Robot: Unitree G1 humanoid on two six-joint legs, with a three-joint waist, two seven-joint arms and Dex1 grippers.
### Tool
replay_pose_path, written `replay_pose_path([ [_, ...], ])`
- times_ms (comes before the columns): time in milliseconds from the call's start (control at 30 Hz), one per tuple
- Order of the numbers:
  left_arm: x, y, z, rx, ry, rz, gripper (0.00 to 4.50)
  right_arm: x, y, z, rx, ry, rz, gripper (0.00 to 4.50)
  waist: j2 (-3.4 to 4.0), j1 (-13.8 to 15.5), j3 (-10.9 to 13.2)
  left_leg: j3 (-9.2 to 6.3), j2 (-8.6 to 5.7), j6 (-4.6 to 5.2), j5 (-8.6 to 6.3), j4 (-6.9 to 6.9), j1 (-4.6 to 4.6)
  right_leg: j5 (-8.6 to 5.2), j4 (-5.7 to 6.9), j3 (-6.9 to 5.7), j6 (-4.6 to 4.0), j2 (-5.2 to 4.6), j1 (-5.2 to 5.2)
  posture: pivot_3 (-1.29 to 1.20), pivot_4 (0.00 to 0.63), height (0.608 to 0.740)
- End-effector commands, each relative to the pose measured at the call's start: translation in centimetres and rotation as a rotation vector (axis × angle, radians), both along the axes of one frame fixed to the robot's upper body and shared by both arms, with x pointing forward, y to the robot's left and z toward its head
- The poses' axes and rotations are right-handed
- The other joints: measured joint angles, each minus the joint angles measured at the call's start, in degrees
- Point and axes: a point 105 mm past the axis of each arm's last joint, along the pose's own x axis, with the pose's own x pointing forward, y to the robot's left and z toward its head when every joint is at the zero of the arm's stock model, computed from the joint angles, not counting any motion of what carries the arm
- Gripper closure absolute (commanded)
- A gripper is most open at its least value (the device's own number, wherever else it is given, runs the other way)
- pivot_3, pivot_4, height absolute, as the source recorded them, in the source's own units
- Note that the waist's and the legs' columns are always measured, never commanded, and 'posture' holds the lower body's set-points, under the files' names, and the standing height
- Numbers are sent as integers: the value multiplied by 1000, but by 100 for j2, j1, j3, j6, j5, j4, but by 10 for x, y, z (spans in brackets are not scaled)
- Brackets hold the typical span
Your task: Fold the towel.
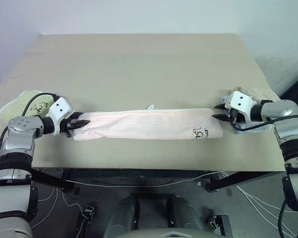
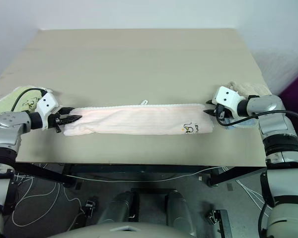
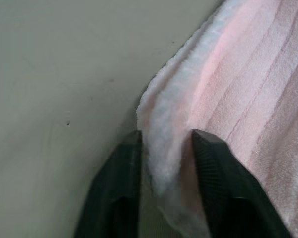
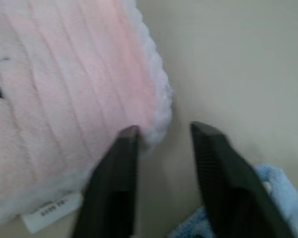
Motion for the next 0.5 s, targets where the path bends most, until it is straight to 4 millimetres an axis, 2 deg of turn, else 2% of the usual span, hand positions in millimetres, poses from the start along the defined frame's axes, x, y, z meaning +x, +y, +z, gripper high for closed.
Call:
replay_pose_path([
  [33, 8, 6, 25, -30, -100, 44, 1411, 3, -7, 31, 14, -101, -20, 1429, 0, 5, 0, 0, 0, 0, 0, 0, 0, 0, 0, 0, 0, 0, 0, 0, 150, 740],
  [167, 7, 8, 33, -71, -135, 59, 90, -3, -9, 54, 46, -198, -33, 65, 1, 5, 0, 0, -1, 0, 0, 0, 0, 0, 0, 1, 0, -1, -1, 0, 150, 740],
  [300, 4, 16, 37, -128, -158, 113, 60, -21, -8, 70, 90, -248, -43, 24, 0, 13, 0, -1, 0, 0, 0, 0, -1, 0, 1, 2, 0, -2, -1, 0, 150, 740],
  [400, 5, 27, 39, -148, -178, 183, 60, -37, -10, 70, 114, -243, -67, 24, -1, 22, -1, -2, 0, 0, 0, 1, -1, 0, 1, 1, 0, -2, 1, 0, 150, 740],
  [500, 9, 39, 48, -153, -238, 267, 60, -57, -4, 66, 240, -163, -83, 24, -2, 38, -1, -3, 0, 0, 0, 2, -1, 0, 2, 1, 0, -3, 1, 0, 150, 740],
])
